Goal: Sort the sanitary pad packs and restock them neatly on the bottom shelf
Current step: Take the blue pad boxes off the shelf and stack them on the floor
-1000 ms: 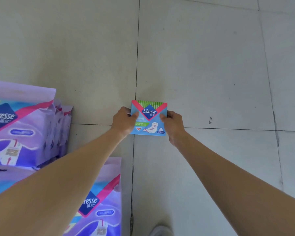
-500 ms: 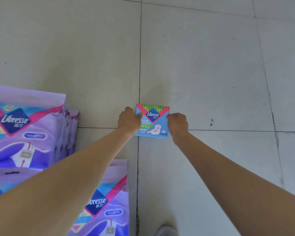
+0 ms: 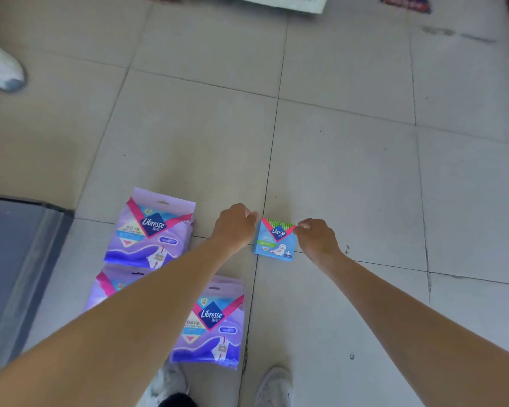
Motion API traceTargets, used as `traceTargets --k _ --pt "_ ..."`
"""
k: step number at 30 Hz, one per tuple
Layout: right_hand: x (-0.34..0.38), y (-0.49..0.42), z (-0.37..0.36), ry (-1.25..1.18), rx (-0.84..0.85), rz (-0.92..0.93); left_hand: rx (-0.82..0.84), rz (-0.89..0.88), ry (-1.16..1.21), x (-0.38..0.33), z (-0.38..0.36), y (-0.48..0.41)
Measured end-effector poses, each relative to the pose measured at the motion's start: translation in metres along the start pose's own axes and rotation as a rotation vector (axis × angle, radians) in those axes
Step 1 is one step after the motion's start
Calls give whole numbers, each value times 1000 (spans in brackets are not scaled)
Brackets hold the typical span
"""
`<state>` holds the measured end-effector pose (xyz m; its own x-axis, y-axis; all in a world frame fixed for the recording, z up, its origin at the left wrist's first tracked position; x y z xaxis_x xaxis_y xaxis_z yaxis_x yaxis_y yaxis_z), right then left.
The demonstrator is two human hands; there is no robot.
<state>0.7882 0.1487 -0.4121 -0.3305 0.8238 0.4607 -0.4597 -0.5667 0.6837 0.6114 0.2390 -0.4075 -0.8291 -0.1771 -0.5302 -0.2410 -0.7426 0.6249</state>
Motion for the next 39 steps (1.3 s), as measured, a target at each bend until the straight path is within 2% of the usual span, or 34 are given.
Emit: traceTargets --k 8,13,20,27,31,34,39 --pt "128 104 23 159 120 141 -44 -36 24 -46 140 83" --pt "211 151 13 244 162 232 -97 7 49 -21 219 118" --pt "293 204 -34 359 233 348 -183 86 151 47 300 163" --pt "371 282 -120 412 398 459 -301 223 446 135 372 231" --pt "414 341 -178 398 492 599 -409 280 485 190 406 286" --pt "427 389 -220 362 584 657 -496 346 566 240 414 334" --pt "402 470 -278 424 752 709 -630 503 681 327 394 429"
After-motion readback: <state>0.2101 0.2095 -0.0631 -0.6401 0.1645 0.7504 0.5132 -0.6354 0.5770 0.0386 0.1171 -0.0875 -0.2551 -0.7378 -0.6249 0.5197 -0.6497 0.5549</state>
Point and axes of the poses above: each hand's wrist, its own y-axis away from the middle knuckle, its own z-axis out of the back of the hand, x = y × z, the point moved 10 cm from there along -y, towards the middle knuckle, and after that the axes turned 3 degrees about x, right-handed, at the moved point
